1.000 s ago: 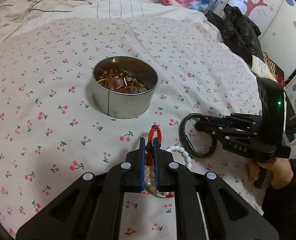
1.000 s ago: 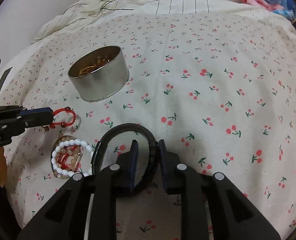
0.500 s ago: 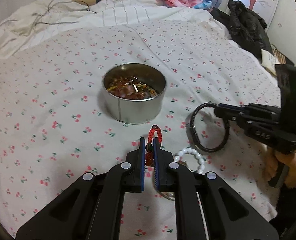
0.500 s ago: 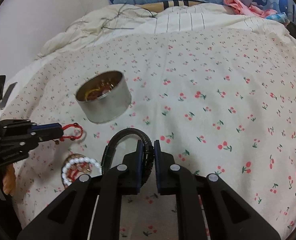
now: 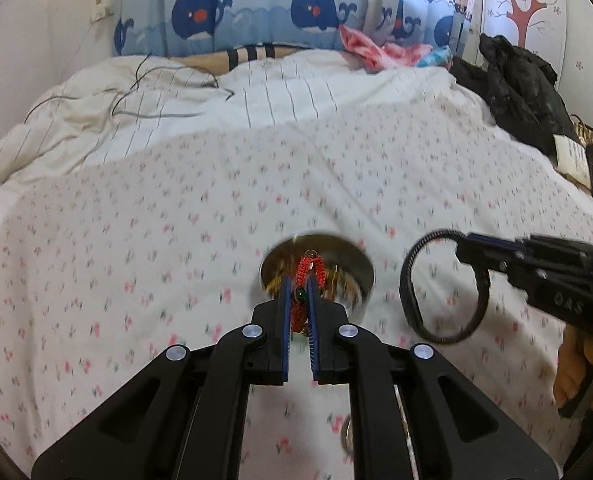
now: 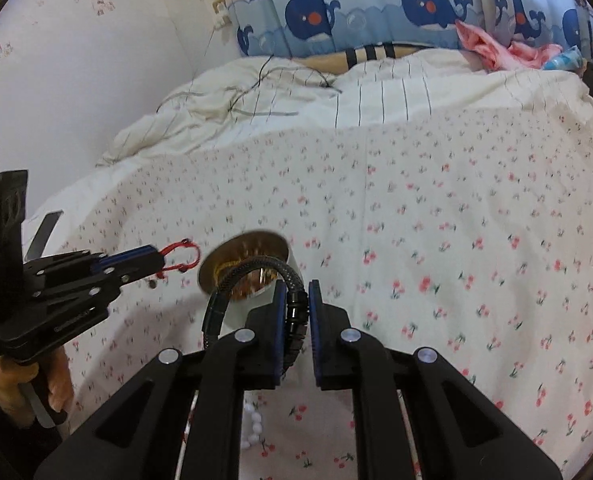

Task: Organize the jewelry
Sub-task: 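Drop the red string bracelet into the tin with the left gripper while the right releases the cord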

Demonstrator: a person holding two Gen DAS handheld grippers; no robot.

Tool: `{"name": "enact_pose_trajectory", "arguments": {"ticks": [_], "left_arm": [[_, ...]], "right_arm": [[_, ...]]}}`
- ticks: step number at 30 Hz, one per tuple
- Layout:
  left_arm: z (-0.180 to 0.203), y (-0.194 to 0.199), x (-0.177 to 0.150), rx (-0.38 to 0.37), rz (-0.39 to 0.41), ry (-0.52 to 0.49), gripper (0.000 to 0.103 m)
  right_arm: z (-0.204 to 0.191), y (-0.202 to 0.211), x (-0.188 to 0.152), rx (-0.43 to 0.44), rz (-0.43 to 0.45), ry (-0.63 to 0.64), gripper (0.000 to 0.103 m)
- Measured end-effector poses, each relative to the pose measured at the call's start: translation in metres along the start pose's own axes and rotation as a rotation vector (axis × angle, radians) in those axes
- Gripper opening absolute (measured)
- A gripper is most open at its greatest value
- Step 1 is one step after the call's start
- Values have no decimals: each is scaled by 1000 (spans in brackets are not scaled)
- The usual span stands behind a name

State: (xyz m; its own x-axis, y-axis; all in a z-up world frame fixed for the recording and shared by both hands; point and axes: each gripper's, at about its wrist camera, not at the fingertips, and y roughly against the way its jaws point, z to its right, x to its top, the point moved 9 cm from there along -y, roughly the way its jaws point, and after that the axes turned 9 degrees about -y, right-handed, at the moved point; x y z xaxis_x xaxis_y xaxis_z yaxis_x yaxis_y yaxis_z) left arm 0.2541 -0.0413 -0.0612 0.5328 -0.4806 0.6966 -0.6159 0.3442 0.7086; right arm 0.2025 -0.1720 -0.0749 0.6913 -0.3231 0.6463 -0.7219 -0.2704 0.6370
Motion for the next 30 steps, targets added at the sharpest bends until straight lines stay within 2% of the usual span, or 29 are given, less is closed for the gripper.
{"name": "enact_pose_trajectory", "arguments": {"ticks": [9,15,17,18,19,20,23,26,30], "left_arm": [[8,-48,11,-25,-35,10,7],[6,-73,2,-22,-120,10,11],[1,-70,2,-38,-116,32,18],[-3,-66,3,-54,-108,55,32],[-6,-63,4,-63,-102,70,51],[-13,-56,6,-67,-83,100,57],[-39,-37,0,-24,-61,155,61],[-64,-22,-14,31,-60,225,69],[-85,-15,-31,101,-61,299,76]], "right_arm": [[14,3,5,-11,14,-36,12],[18,3,8,-17,27,-41,12],[18,2,10,-18,27,-42,12],[18,1,11,-19,27,-42,12],[18,0,13,-17,26,-43,12],[17,-2,15,-14,25,-45,12],[9,-8,24,-3,26,-34,12],[-10,-21,32,6,14,1,12],[-33,-44,33,-15,-3,69,12]]}}
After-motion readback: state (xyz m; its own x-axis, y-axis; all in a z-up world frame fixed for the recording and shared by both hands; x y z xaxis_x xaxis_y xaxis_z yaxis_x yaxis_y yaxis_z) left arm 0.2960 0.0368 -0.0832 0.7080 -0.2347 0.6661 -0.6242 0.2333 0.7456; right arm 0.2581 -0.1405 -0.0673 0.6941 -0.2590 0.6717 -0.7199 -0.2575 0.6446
